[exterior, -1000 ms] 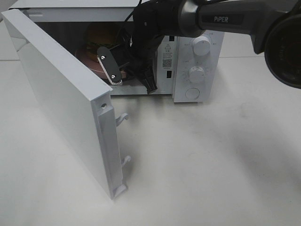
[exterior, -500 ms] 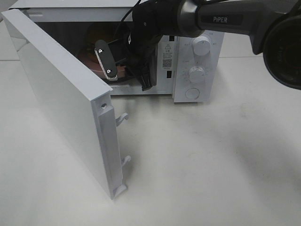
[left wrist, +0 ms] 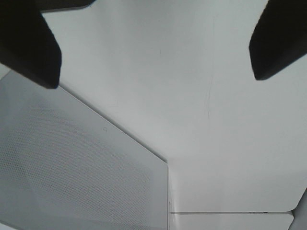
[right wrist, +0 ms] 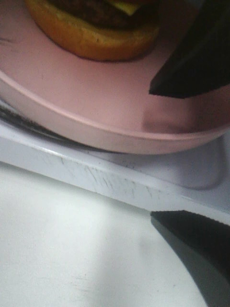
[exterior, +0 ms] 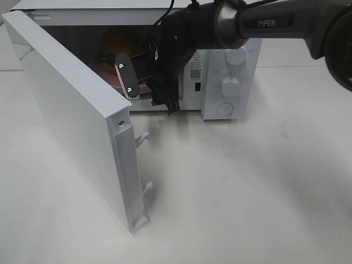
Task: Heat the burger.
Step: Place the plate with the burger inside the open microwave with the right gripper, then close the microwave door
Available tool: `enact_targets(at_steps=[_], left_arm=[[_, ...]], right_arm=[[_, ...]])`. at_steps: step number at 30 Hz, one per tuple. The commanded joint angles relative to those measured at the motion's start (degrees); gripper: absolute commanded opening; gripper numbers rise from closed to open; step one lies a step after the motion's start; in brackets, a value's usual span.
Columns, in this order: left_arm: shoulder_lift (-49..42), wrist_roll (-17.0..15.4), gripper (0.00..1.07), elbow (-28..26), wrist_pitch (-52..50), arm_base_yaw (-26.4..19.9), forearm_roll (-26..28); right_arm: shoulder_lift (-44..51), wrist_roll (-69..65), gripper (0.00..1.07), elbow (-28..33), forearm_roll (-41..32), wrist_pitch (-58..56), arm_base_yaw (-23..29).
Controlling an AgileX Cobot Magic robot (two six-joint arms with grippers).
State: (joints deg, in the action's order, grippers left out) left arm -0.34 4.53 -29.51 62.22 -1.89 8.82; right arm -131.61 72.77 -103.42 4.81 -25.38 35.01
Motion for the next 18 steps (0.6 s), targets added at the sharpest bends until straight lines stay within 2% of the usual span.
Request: enact_targets(at_steps=[1, 9, 18], left_arm=[[-0.9, -0.1, 1.00, -0.1, -0.7, 0.1, 0.5], [-0.9, -0.1, 1.00, -0.1, -0.7, 0.1, 0.5], [-0.9, -0.1, 1.00, -0.1, -0.7, 0.1, 0.5]], right_arm=[[2.8, -0.3, 0.70, 3.4, 0.1, 2.1, -0.1], [8.0, -0.1, 0.73, 11.6, 0.1, 6.4, -0.1], [12.1, -0.1, 0.73, 17.4, 0.1, 7.9, -0.1]])
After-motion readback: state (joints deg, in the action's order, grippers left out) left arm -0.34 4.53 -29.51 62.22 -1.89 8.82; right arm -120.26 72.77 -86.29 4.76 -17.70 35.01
